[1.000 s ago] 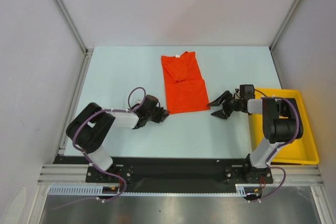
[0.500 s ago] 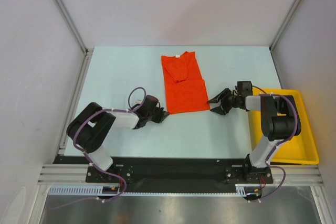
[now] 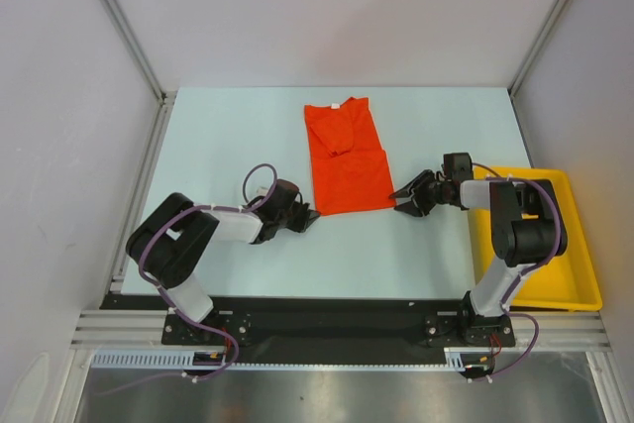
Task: Fold and stack the t-shirts
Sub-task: Fold the tshirt
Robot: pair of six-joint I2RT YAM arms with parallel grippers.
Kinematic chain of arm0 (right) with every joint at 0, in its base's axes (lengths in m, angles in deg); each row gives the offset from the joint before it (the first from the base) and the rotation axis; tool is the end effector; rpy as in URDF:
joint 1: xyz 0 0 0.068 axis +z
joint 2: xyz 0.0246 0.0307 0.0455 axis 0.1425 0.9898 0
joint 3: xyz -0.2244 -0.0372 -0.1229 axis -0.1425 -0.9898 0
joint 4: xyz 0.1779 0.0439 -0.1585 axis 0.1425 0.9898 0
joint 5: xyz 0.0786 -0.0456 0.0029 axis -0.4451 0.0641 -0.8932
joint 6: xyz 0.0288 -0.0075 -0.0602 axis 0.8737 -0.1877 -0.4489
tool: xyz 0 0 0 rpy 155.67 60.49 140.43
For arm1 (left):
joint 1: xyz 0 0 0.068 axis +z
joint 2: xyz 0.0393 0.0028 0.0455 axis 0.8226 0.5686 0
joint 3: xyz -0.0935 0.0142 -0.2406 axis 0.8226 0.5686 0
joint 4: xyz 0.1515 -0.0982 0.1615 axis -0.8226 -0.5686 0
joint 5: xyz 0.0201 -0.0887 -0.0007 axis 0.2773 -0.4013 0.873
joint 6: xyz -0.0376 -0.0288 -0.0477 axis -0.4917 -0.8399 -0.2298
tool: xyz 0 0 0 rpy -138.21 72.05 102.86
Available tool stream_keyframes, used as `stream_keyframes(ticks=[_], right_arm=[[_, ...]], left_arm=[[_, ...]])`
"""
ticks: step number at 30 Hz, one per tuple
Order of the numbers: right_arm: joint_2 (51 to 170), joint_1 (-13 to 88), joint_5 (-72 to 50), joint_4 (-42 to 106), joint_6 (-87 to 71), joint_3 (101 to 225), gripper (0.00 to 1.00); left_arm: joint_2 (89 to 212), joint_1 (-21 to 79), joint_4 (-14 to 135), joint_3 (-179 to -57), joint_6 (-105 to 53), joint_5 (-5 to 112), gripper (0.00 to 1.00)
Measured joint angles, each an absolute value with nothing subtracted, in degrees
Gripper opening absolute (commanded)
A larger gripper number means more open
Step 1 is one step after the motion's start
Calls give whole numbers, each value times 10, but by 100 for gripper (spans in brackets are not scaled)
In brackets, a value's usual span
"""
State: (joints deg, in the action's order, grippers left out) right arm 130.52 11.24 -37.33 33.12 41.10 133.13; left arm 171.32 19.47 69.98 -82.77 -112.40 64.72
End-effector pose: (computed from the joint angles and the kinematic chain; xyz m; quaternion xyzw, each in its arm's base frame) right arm 0.3064 0.0461 0.1079 0.3357 0.8582 0.3758 0.0974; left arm 0.2441 -0.1733 0.1039 -0.4911 0.7928 -0.3230 0.1614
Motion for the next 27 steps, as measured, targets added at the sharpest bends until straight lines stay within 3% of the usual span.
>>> stream_keyframes(ticks=[4, 8, 13, 27], right_arm=[[1316, 113, -377, 327, 417, 1338, 44], [1327, 114, -375, 320, 423, 1341, 22], [1330, 115, -362, 325, 423, 1340, 1], [1292, 175, -337, 416, 295, 1352, 0]], left_arm=[[1713, 195, 705, -825, -1123, 647, 0], [1713, 195, 713, -821, -1119, 647, 0], [1713, 195, 724, -816, -1115, 645, 0], [1616, 192, 623, -798, -1014, 648, 0]])
